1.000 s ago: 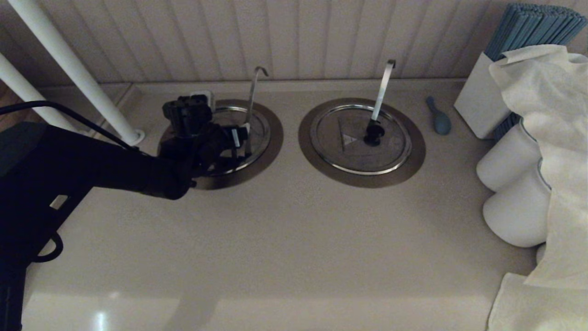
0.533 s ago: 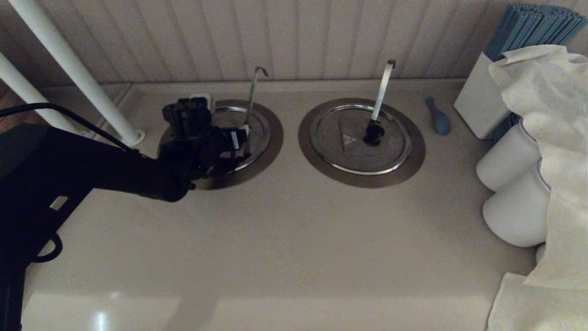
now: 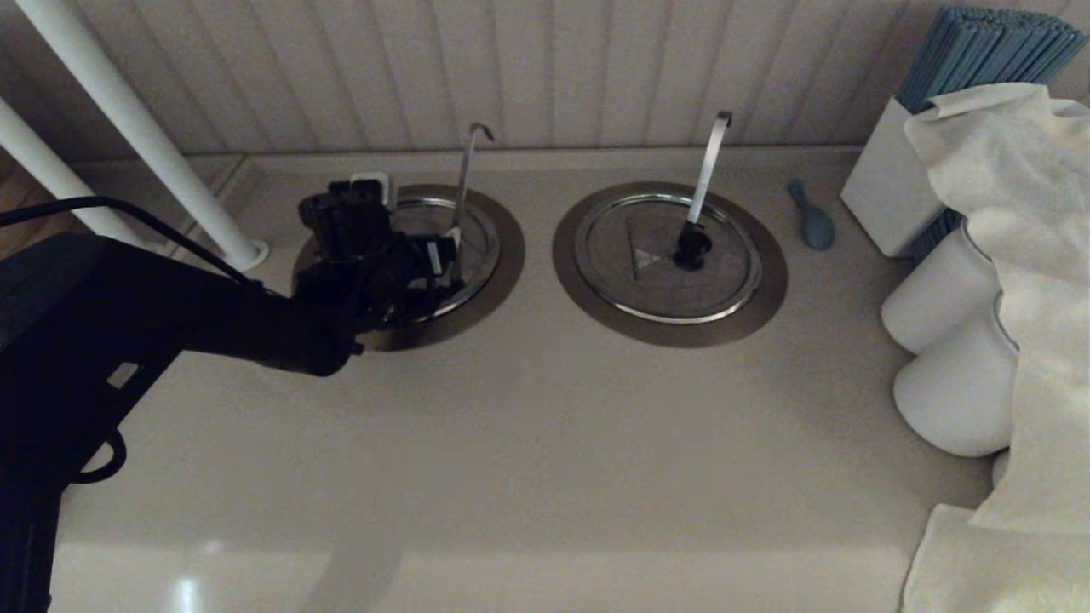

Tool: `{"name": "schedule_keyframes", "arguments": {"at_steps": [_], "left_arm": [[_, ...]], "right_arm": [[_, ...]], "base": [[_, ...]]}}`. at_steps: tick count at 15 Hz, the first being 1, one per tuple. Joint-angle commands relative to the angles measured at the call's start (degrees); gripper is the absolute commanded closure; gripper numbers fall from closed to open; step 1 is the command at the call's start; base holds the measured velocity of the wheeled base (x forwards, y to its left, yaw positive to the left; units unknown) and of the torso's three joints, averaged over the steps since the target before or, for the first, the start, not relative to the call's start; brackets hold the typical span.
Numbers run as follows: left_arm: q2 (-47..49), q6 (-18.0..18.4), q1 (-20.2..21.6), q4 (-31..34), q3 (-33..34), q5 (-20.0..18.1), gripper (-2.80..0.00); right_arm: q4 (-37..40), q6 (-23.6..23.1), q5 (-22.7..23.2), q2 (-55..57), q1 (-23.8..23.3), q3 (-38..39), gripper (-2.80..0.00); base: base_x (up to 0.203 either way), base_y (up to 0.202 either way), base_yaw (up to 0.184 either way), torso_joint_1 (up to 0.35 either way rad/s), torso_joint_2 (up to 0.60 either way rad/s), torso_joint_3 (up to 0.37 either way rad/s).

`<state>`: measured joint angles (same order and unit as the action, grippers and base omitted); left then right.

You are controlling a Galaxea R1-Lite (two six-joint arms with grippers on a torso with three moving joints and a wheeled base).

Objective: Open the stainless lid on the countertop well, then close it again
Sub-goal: Open the lid

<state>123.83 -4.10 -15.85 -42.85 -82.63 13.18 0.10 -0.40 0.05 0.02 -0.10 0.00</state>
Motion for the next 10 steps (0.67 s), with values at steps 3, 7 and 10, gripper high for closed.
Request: {"name": "schedule_keyframes", "arguments": {"at_steps": [3, 7, 10], "left_arm": [[-1.2, 0.0, 0.5, -0.5, -0.1, 0.2, -2.80], [-1.6, -0.1, 0.8, -0.5, 0.0, 0.2, -2.80], [-1.7, -0.2, 0.6, -0.4, 0.7, -0.3, -2.80]], "right_arm": [[0.0, 0.0, 0.0, 0.1, 0.0, 0.0, 0.00], [0.0, 0.0, 0.0, 0.0, 0.0, 0.0, 0.00], [0.0, 0.0, 0.0, 0.1, 0.0, 0.0, 0.00]], "base": [[0.000, 0.000, 0.000, 0.000, 0.00, 0.000], [0.000, 0.000, 0.000, 0.000, 0.00, 0.000], [0.000, 0.000, 0.000, 0.000, 0.00, 0.000]]}}
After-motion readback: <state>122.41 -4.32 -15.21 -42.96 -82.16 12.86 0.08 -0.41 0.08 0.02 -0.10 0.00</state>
